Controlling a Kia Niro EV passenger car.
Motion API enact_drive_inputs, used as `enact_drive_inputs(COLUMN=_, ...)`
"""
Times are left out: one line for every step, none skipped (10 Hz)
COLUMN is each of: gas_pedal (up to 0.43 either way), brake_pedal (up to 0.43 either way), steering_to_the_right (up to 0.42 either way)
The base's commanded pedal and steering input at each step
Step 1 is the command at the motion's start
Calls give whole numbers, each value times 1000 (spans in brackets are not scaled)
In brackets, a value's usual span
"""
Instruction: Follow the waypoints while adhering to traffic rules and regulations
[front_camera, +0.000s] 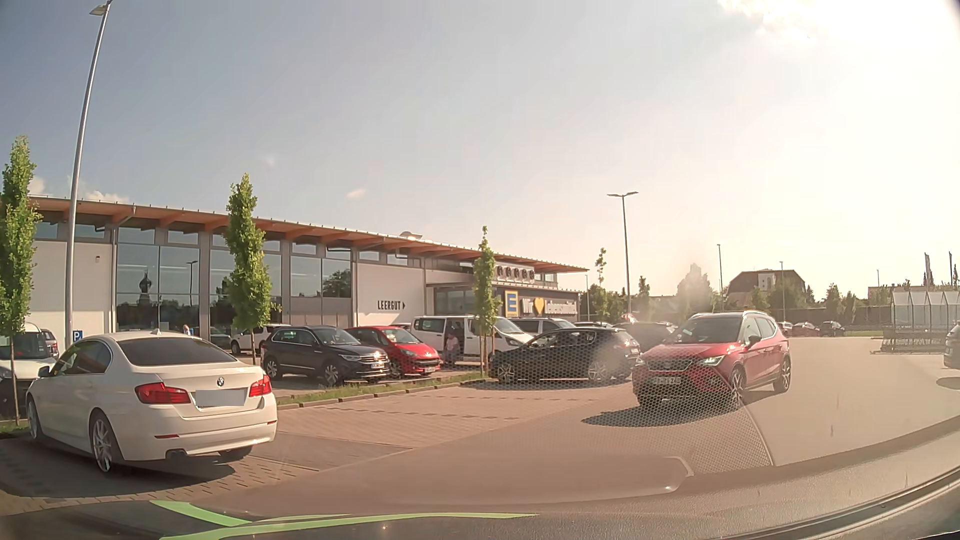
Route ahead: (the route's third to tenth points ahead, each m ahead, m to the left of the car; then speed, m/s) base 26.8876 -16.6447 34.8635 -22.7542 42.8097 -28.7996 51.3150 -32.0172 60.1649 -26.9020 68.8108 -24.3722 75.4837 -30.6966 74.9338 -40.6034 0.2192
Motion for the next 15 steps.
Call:
enact_drive_inputs(gas_pedal=0, brake_pedal=171, steering_to_the_right=-797)
enact_drive_inputs(gas_pedal=0, brake_pedal=116, steering_to_the_right=-672)
enact_drive_inputs(gas_pedal=0, brake_pedal=61, steering_to_the_right=-559)
enact_drive_inputs(gas_pedal=0, brake_pedal=12, steering_to_the_right=-431)
enact_drive_inputs(gas_pedal=0, brake_pedal=0, steering_to_the_right=-332)
enact_drive_inputs(gas_pedal=0, brake_pedal=0, steering_to_the_right=-258)
enact_drive_inputs(gas_pedal=0, brake_pedal=0, steering_to_the_right=-120)
enact_drive_inputs(gas_pedal=0, brake_pedal=0, steering_to_the_right=38)
enact_drive_inputs(gas_pedal=0, brake_pedal=0, steering_to_the_right=163)
enact_drive_inputs(gas_pedal=0, brake_pedal=0, steering_to_the_right=271)
enact_drive_inputs(gas_pedal=8, brake_pedal=0, steering_to_the_right=384)
enact_drive_inputs(gas_pedal=47, brake_pedal=0, steering_to_the_right=460)
enact_drive_inputs(gas_pedal=47, brake_pedal=0, steering_to_the_right=509)
enact_drive_inputs(gas_pedal=47, brake_pedal=0, steering_to_the_right=598)
enact_drive_inputs(gas_pedal=59, brake_pedal=0, steering_to_the_right=679)
